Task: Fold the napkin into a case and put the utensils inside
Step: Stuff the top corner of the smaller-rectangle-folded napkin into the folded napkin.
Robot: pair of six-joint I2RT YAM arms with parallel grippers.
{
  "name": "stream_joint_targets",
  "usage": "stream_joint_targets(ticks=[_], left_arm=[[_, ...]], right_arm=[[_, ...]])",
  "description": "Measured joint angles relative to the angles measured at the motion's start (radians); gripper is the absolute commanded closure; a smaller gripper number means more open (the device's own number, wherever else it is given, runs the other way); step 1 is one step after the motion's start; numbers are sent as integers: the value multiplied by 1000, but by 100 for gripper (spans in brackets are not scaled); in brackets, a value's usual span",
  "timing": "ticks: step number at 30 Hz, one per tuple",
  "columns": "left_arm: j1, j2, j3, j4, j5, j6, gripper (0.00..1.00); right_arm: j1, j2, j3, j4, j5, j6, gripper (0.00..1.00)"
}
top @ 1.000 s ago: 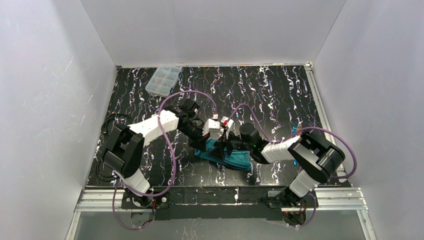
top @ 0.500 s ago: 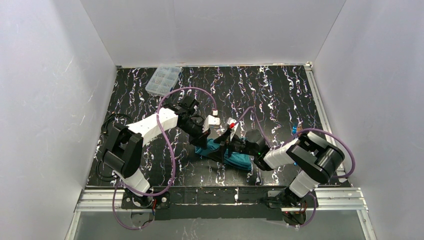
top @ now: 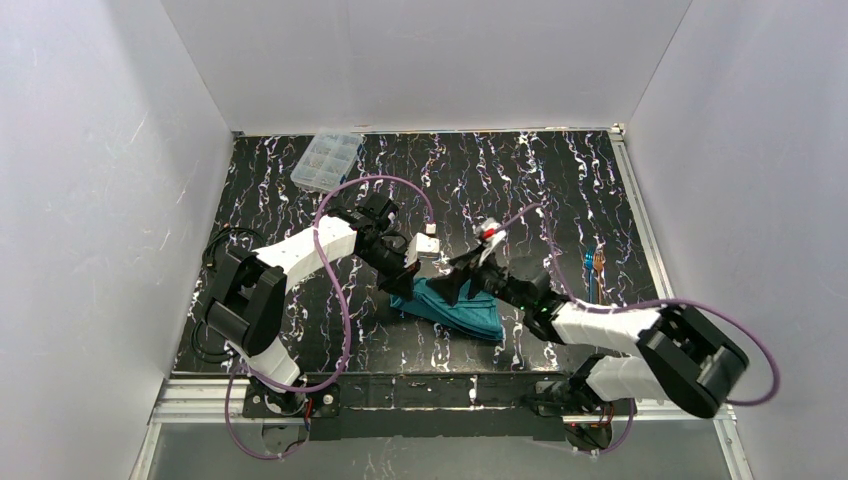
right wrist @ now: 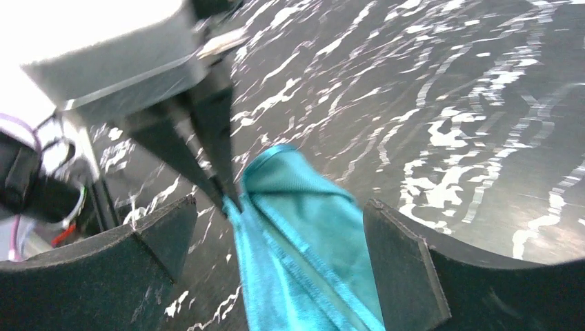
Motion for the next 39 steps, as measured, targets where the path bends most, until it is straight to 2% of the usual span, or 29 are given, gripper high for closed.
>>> stream_joint_targets(ticks=[8, 11, 13, 15, 16, 23, 31, 39], left_arm=[[0, 0, 0, 0, -2, 6, 100], [0, 0, 0, 0, -2, 5, 100], [0, 0, 0, 0, -2, 5, 100], [0, 0, 0, 0, -2, 6, 100], [0, 0, 0, 0, -2, 6, 100], [0, 0, 0, 0, -2, 6, 100], [0, 0, 0, -1, -2, 6, 100], [0, 0, 0, -5, -2, 6, 100]], right_arm=[[-150, -175, 4, -212, 87, 140, 3], [-153, -243, 6, -272, 99, 141, 18], [-152, -245, 6, -263, 64, 117, 18], [-130, -219, -5, -230, 24, 81, 4], [-108, -206, -23, -203, 13, 61, 2], [39, -77, -76, -111, -2, -89, 1], [95, 57, -70, 13, -2, -164, 2], [173, 226, -23, 161, 3, -221, 26]])
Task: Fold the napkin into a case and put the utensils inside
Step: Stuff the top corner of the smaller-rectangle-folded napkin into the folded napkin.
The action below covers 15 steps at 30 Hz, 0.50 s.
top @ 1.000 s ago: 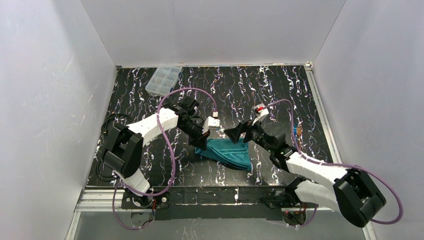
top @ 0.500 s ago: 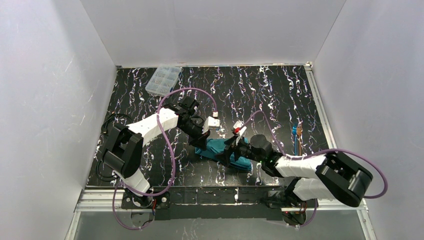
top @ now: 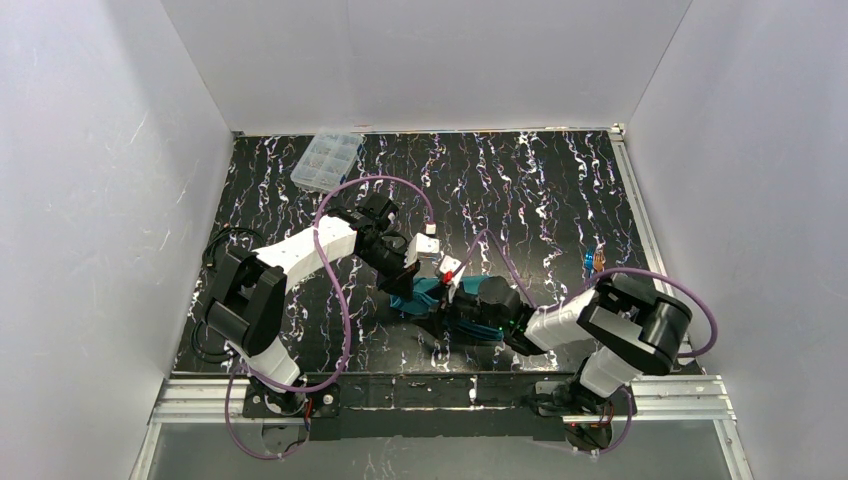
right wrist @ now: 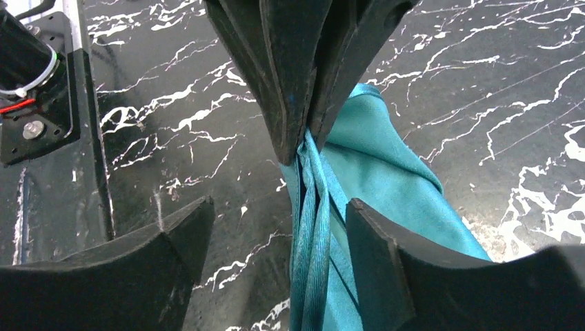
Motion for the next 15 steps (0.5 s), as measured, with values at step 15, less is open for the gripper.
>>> stream_joint_targets(ticks=[15], left_arm=[[0, 1, 1, 0, 0, 0, 100]], right_arm=[[3, 31, 9, 97, -2, -13, 52]])
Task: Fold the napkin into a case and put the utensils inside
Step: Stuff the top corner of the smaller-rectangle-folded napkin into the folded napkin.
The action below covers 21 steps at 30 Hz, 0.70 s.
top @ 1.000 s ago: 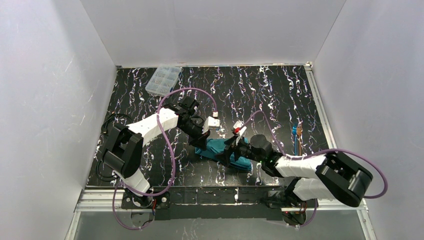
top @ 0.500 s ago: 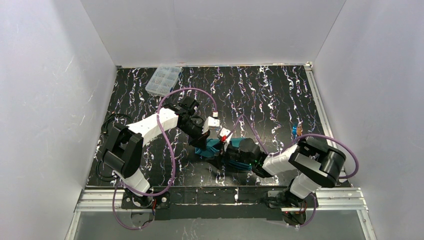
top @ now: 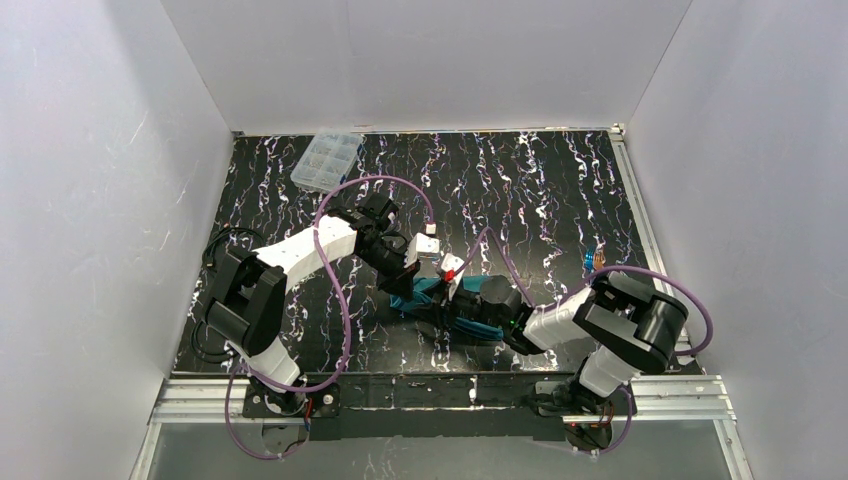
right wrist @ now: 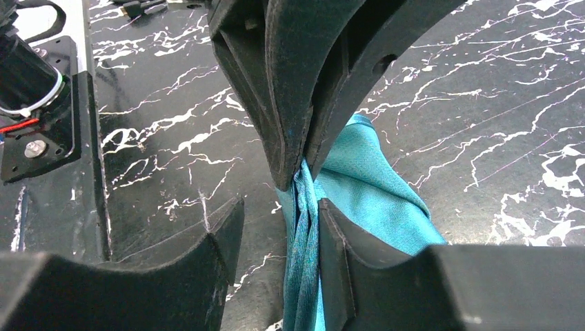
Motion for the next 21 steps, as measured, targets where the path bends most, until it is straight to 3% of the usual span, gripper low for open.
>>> stream_joint_targets(ticks=[6, 10, 12, 14, 16, 21], left_arm=[[2, 1, 0, 0, 0, 0, 100], [4, 1, 0, -1, 0, 0, 100], [5, 1, 0, -3, 0, 0, 100], [5, 1, 0, -3, 0, 0, 100], [5, 1, 0, -3, 0, 0, 100], [5, 1, 0, -3, 0, 0, 100]], right_arm=[[0, 39, 0, 4, -2, -19, 58], [0, 63, 0, 3, 6, -31, 78], [0, 64, 0, 8, 15, -32, 81], [0, 64, 0, 13, 27, -28, 79], [0, 63, 0, 13, 31, -23, 69], [0, 62, 0, 18, 32, -1, 69]])
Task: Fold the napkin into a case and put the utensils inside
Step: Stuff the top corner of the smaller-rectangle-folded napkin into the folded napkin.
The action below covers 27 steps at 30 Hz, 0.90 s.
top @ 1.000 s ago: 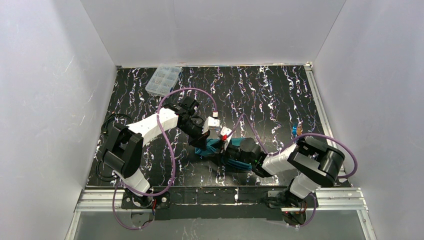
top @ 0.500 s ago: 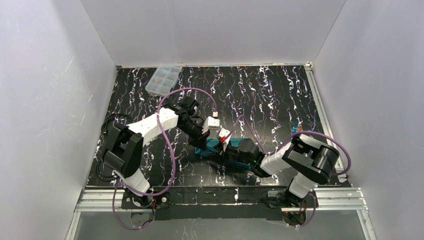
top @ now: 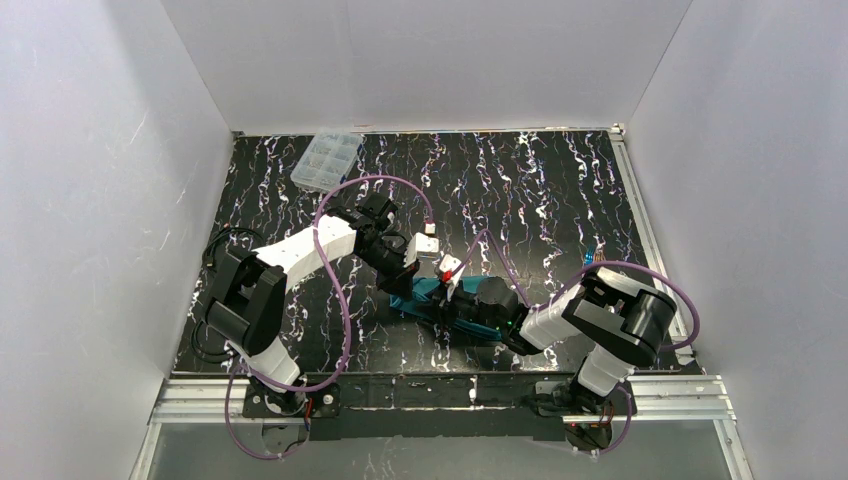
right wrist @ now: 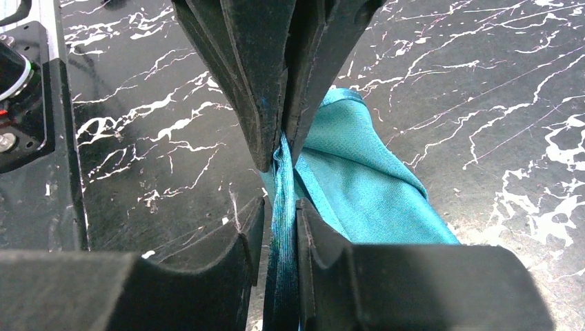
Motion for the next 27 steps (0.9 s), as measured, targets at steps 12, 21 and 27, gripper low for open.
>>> stream_joint_targets(ticks=[12, 21, 27], left_arm=[[2, 1, 4, 0, -7, -19, 77], [45, 3, 82, -19, -7, -107, 70], [48, 3, 75, 28, -81, -185, 78]], right_arm=[[0, 11, 0, 29, 7, 48, 99], [0, 32, 0, -4, 35, 89, 99], [0, 67, -6, -8, 77, 170, 99]])
